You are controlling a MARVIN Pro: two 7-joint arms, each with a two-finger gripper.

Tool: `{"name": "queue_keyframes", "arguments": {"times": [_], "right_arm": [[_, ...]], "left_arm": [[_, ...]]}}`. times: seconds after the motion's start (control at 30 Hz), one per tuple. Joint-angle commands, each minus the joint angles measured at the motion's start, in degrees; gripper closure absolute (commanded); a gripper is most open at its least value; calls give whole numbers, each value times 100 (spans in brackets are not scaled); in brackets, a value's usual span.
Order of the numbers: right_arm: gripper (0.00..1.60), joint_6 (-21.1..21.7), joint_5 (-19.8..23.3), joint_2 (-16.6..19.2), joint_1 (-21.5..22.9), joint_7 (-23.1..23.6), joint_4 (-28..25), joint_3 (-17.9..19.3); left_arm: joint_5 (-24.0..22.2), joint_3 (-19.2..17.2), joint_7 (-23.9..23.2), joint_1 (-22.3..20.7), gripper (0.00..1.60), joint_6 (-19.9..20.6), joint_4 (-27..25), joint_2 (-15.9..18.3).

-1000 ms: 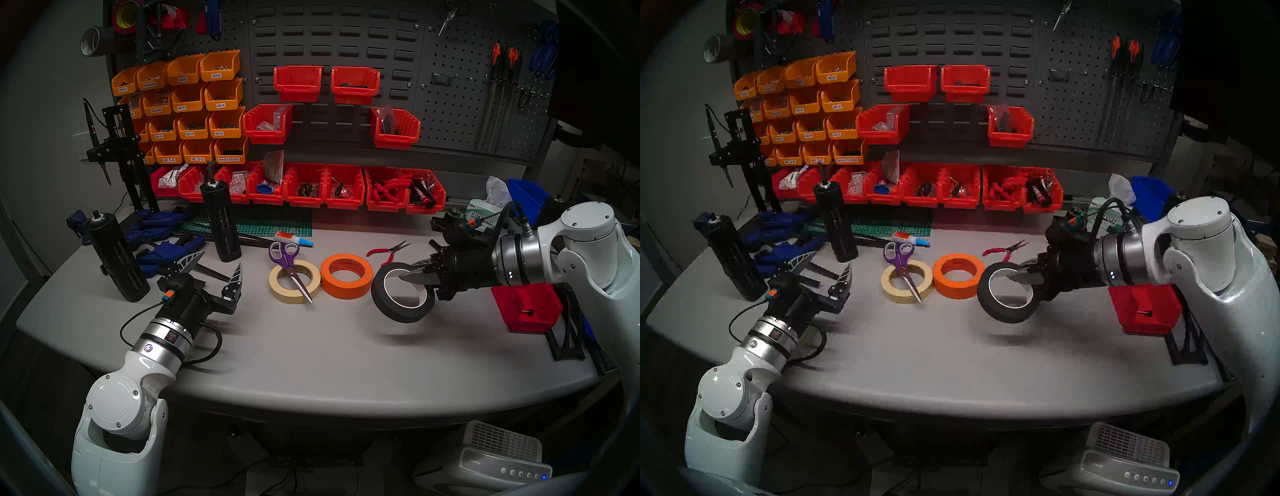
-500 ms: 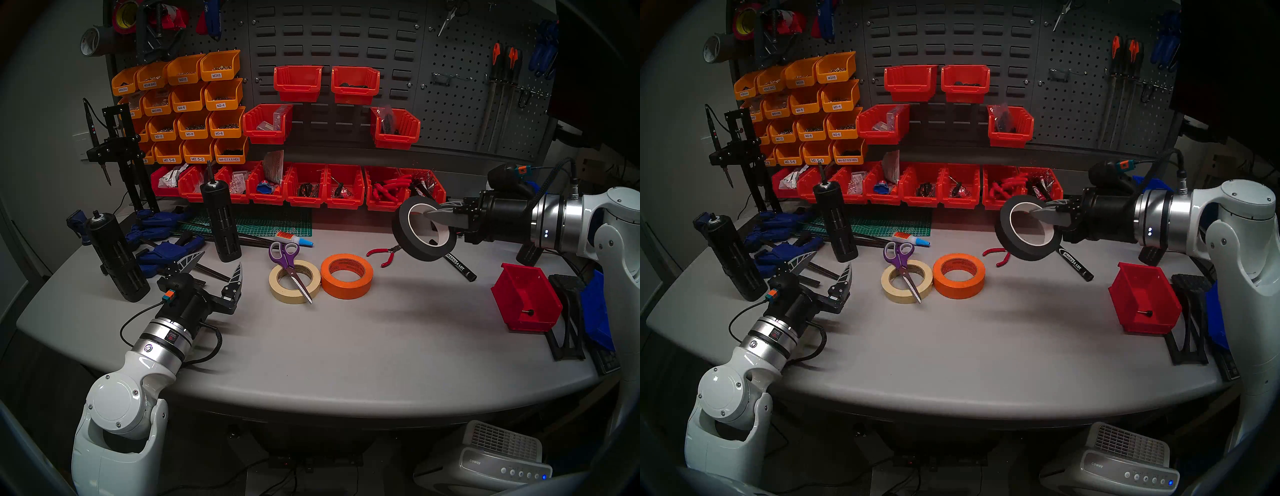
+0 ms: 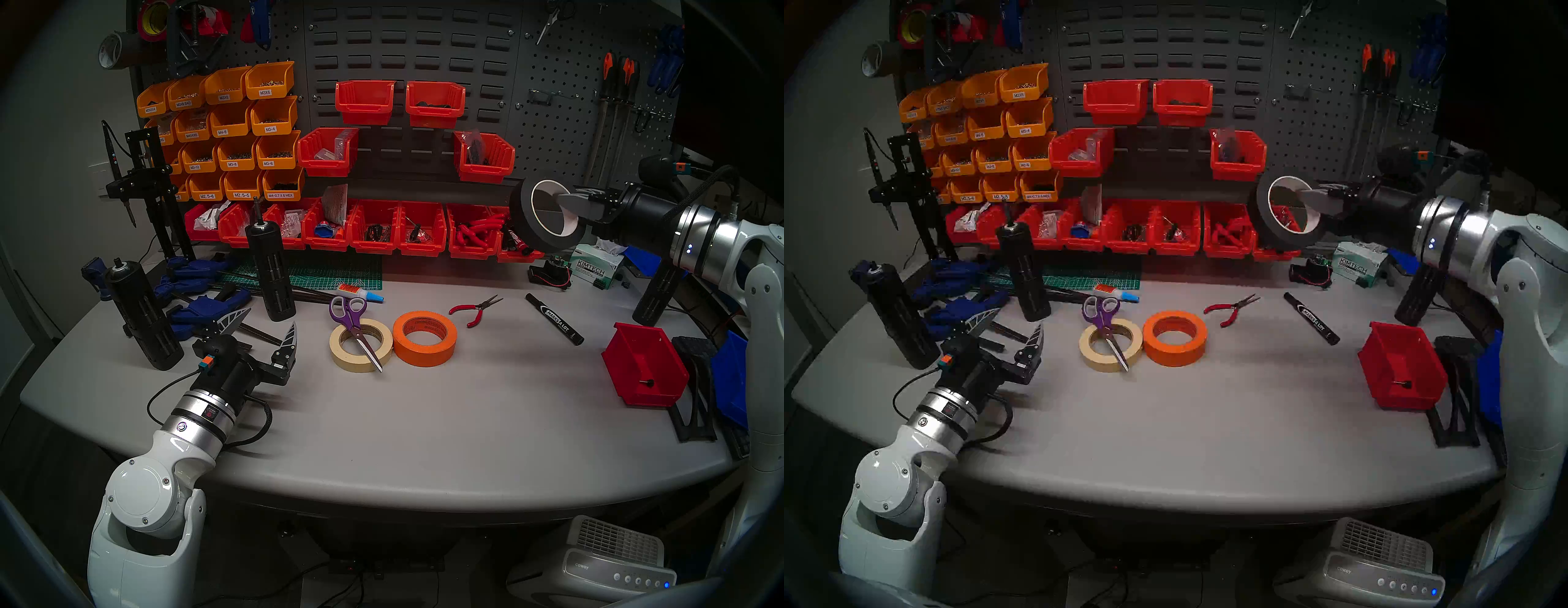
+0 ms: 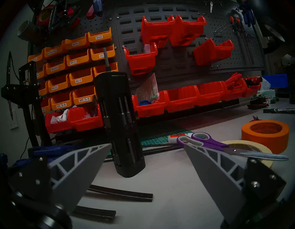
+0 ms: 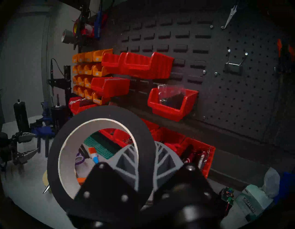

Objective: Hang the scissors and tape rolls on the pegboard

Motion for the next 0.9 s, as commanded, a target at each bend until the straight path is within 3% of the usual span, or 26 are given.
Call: {"name": "queue_keyframes", "arguments": {"times": [0.0, 0.43, 0.87], "right_arm": [[160, -253, 25, -277, 620, -527, -74, -22], [160, -717, 133, -208, 1253, -1492, 291, -413], [160, -1419, -2, -305, 1936, -2188, 758, -1092]], "left_arm": [[-1, 12, -4, -7, 0, -29, -73, -1], [-1, 12, -5, -8, 0, -28, -72, -1], [-1, 12, -5, -10, 0, -26, -70, -1]]}}
